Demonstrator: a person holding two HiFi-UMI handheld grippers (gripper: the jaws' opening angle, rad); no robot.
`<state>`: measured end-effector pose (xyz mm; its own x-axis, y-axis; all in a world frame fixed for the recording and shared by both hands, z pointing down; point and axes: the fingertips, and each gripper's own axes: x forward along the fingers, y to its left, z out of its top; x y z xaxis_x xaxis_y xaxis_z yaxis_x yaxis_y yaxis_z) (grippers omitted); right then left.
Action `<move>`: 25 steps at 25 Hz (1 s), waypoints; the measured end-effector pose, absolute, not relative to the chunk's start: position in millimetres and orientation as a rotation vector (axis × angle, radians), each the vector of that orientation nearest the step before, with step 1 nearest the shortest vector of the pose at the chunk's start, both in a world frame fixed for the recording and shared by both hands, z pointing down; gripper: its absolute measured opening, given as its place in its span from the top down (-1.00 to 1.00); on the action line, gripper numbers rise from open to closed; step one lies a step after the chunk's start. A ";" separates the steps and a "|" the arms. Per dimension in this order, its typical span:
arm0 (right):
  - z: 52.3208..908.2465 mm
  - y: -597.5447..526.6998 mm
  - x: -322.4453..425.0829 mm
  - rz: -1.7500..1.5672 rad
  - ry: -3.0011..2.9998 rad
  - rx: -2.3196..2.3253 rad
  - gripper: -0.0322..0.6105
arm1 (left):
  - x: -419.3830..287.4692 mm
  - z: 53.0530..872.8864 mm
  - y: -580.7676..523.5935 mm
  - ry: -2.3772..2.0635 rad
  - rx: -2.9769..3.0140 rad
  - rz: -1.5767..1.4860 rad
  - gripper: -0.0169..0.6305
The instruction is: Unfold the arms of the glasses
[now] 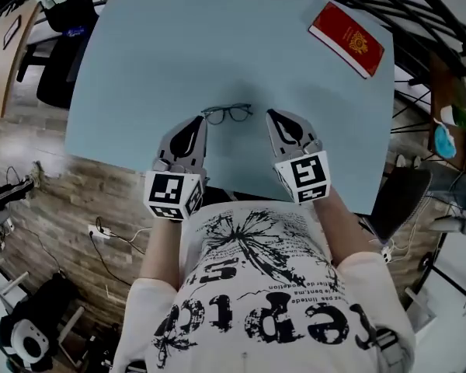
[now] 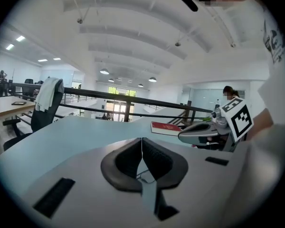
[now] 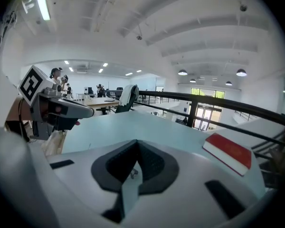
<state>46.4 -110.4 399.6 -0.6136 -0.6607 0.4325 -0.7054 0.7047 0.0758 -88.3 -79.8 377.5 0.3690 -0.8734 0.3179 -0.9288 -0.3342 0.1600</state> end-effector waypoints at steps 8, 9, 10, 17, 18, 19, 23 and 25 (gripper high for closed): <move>470.9 -142.3 45.9 0.296 -2.243 0.989 0.87 | -91.7 427.2 -130.1 -1.336 2.370 0.399 0.89; 480.8 -145.2 44.6 0.303 -2.215 0.948 0.86 | -93.3 432.4 -133.9 -1.324 2.365 0.405 0.89; 490.4 -146.7 43.0 0.306 -2.187 0.900 0.86 | -94.9 438.3 -136.2 -1.313 2.356 0.412 0.89; 543.2 -150.1 32.7 0.230 -2.015 0.519 0.68 | -106.6 478.5 -144.3 -1.278 2.283 0.497 0.89; 547.5 -150.8 31.8 0.213 -2.002 0.480 0.68 | -107.6 481.6 -144.7 -1.277 2.276 0.501 0.89; 551.1 -151.3 30.8 0.198 -1.987 0.440 0.67 | -108.4 483.7 -144.8 -1.275 2.269 0.501 0.89; 560.8 -150.8 23.3 0.111 -1.928 0.260 0.63 | -112.0 490.5 -142.4 -1.265 2.262 0.517 0.89; 564.3 -148.7 20.1 0.065 -1.892 0.162 0.63 | -113.2 494.8 -140.3 -1.257 2.263 0.539 0.89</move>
